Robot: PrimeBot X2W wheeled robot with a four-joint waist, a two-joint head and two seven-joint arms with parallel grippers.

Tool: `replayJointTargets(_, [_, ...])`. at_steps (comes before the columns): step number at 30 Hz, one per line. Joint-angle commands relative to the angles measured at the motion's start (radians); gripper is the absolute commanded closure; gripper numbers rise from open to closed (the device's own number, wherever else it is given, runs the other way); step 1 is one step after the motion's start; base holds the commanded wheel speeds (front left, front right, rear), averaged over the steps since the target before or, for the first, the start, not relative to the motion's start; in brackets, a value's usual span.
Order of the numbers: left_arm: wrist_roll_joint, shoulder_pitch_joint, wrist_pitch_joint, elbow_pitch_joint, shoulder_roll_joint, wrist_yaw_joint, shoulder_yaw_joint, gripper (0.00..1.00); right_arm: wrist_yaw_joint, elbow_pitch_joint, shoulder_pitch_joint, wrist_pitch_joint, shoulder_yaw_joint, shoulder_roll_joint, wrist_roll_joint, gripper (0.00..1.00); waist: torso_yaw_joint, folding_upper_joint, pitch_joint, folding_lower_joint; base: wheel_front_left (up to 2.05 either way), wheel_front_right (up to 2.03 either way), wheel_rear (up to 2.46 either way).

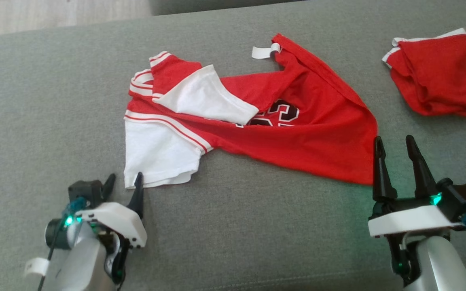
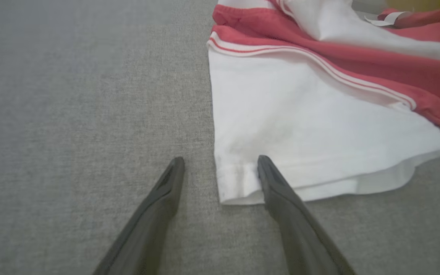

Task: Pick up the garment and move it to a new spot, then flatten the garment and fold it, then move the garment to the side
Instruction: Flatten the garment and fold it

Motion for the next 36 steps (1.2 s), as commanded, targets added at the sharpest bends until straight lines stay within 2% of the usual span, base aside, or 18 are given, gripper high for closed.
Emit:
replayJointTargets(1, [0.009,-0.036,0.006,-0.004,0.025,0.004,0.021,0.00,-0.001,-0.037,-0.044,-0.008,0.022,-0.006,0.002,0.00,-0.008,-0.0001,0.005,0.0000,0.00,0.00,0.00])
replayJointTargets(5, [0.006,-0.050,0.015,0.047,0.028,-0.016,0.004,0.00,-0.001,-0.034,-0.046,-0.008,0.019,-0.006,0.008,0.00,-0.018,-0.0001,0.007,0.0000,0.00,0.00,0.00])
replayJointTargets(7, [0.002,-0.053,0.014,0.062,0.028,-0.028,-0.004,0.93,-0.001,-0.030,-0.043,-0.008,0.018,-0.006,0.009,0.00,-0.019,-0.0001,0.004,0.0000,0.00,0.00,0.00])
replayJointTargets(8, [0.001,-0.055,0.011,0.067,0.029,-0.033,-0.009,1.00,-0.001,-0.028,-0.042,-0.008,0.017,-0.006,0.009,0.00,-0.019,-0.0001,0.002,0.0000,0.00,0.00,0.00])
replayJointTargets(13, [-0.028,-0.059,-0.023,0.051,0.022,-0.048,-0.003,1.00,-0.001,-0.008,-0.039,-0.008,0.003,-0.006,0.000,0.00,-0.006,-0.0001,-0.017,0.0000,0.00,0.00,0.00])
replayJointTargets(16, [-0.047,-0.059,-0.042,-0.005,0.018,-0.051,0.017,1.00,-0.001,0.010,-0.040,-0.008,-0.010,-0.006,-0.010,0.00,0.010,-0.0001,-0.026,0.0000,0.00,0.00,0.00])
replayJointTargets(22, [-0.044,-0.021,-0.048,-0.235,0.006,-0.050,0.069,1.00,-0.001,0.104,-0.050,0.003,-0.057,-0.006,-0.025,0.00,0.052,-0.0001,-0.038,0.0000,0.00,0.00,0.00])
replayJointTargets(23, [-0.035,0.004,-0.049,-0.303,0.000,-0.051,0.081,1.00,-0.001,0.135,-0.061,0.013,-0.069,-0.006,-0.059,0.00,0.063,-0.0001,-0.040,0.0000,0.00,0.00,0.00])
replayJointTargets(25, [-0.029,0.026,-0.049,-0.352,-0.007,-0.053,0.089,1.00,-0.001,0.171,-0.072,0.034,-0.075,-0.006,-0.048,0.00,0.072,-0.0001,-0.041,0.0000,0.00,0.00,0.00])
replayJointTargets(36, [-0.010,0.070,-0.049,-0.410,-0.024,-0.067,0.084,1.00,-0.001,0.380,-0.104,0.148,-0.089,-0.006,-0.008,0.00,0.089,-0.0001,-0.038,0.0000,0.00,0.00,0.00])
